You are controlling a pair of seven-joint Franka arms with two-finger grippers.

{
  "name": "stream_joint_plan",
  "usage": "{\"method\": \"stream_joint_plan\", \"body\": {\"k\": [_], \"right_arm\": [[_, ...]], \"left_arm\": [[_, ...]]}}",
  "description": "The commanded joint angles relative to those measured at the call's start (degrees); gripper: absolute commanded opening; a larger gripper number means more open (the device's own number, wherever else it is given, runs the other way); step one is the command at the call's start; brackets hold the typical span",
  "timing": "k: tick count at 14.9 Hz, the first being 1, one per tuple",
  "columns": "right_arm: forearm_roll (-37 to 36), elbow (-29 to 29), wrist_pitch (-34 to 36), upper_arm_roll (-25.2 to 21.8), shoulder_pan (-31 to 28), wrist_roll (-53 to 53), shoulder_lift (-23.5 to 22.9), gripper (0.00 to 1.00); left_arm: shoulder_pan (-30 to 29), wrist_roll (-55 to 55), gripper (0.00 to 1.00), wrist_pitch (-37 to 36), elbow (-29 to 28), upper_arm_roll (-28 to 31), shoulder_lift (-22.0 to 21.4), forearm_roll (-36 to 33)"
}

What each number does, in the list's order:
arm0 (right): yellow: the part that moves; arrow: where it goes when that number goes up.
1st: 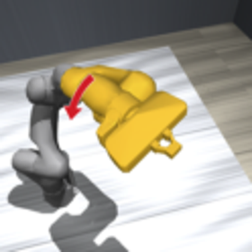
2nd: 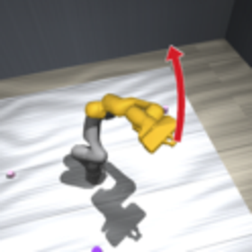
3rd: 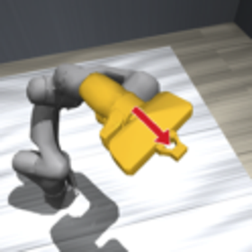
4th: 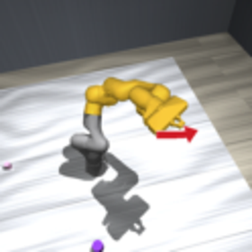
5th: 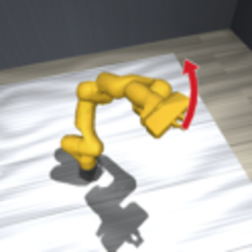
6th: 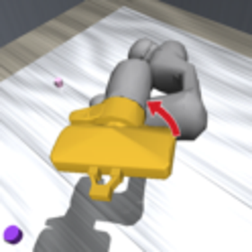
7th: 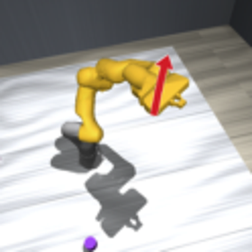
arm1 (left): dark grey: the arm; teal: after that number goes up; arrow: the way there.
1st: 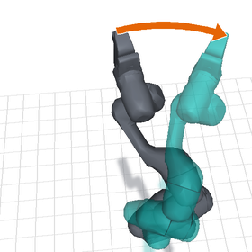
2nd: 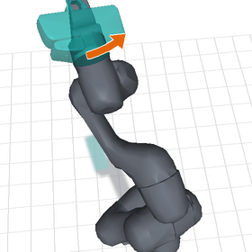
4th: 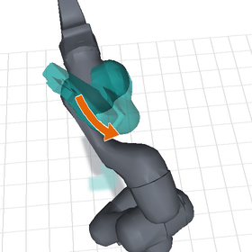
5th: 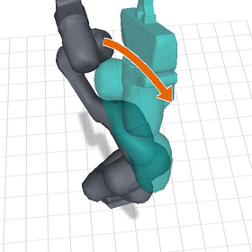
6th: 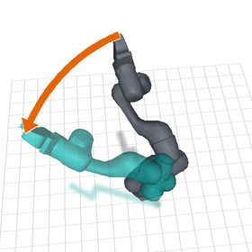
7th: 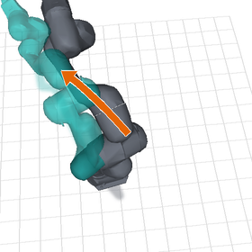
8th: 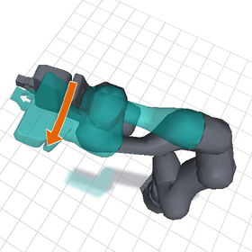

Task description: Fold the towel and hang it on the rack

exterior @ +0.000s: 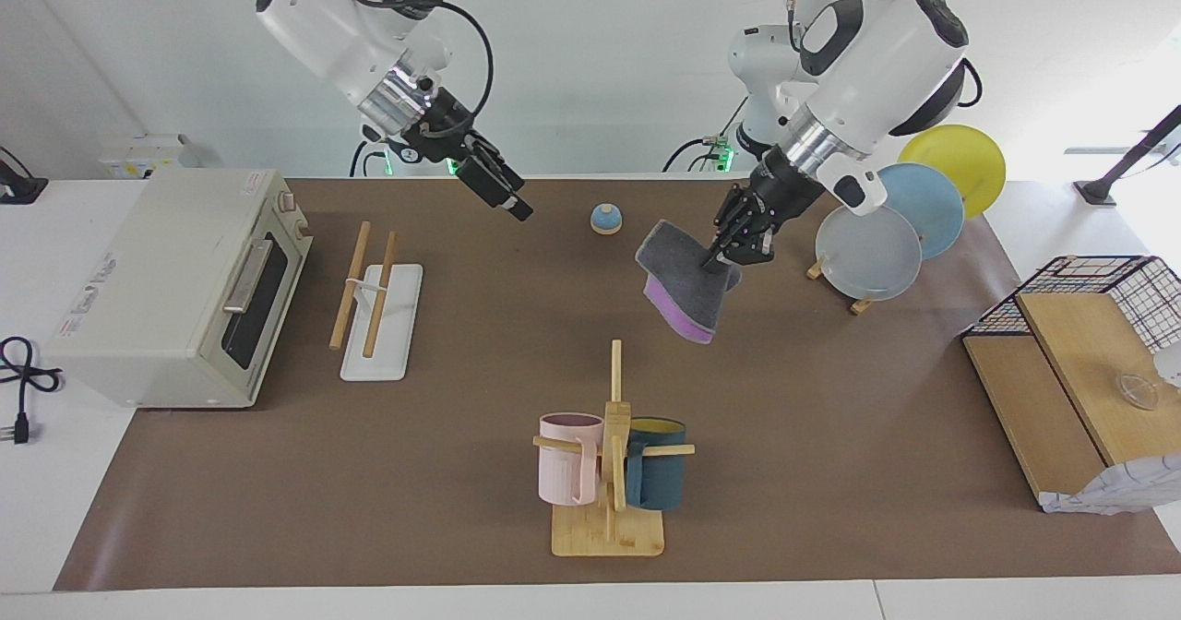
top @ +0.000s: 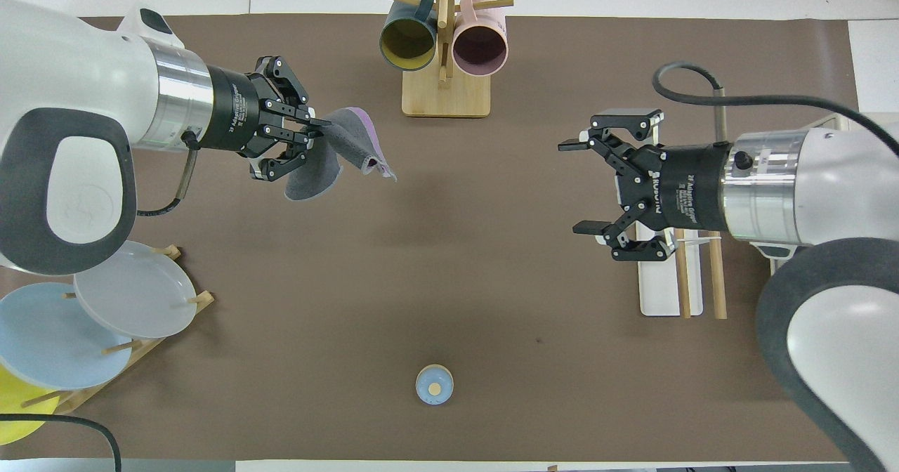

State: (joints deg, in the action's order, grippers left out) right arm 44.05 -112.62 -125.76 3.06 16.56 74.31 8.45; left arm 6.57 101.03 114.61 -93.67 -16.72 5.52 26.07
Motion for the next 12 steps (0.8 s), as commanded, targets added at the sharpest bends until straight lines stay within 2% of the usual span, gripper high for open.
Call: {"method": "stream_joint_plan", "body": {"k": [1, 6, 12], "right_arm": [[3.0, -1.5, -7.5, -0.2, 4.1, 6.9, -0.1, 1.00], [10.5, -0.7, -12.1, 0.1, 4.7, 8.9, -3.2, 1.00], [10.9, 2.1, -21.6, 0.2, 11.1, 8.3, -9.1, 1.00]], "left_arm": [[-0.2, 6.4, 0.00, 0.2, -1.2, 0.0, -1.7, 6.1], [1.2, 12.4, 0.00, 4.6, -4.0, -0.3, -3.1, 8.6], [2.2, 15.6, 0.00, 6.1, -5.0, -0.2, -3.6, 8.9]]}}
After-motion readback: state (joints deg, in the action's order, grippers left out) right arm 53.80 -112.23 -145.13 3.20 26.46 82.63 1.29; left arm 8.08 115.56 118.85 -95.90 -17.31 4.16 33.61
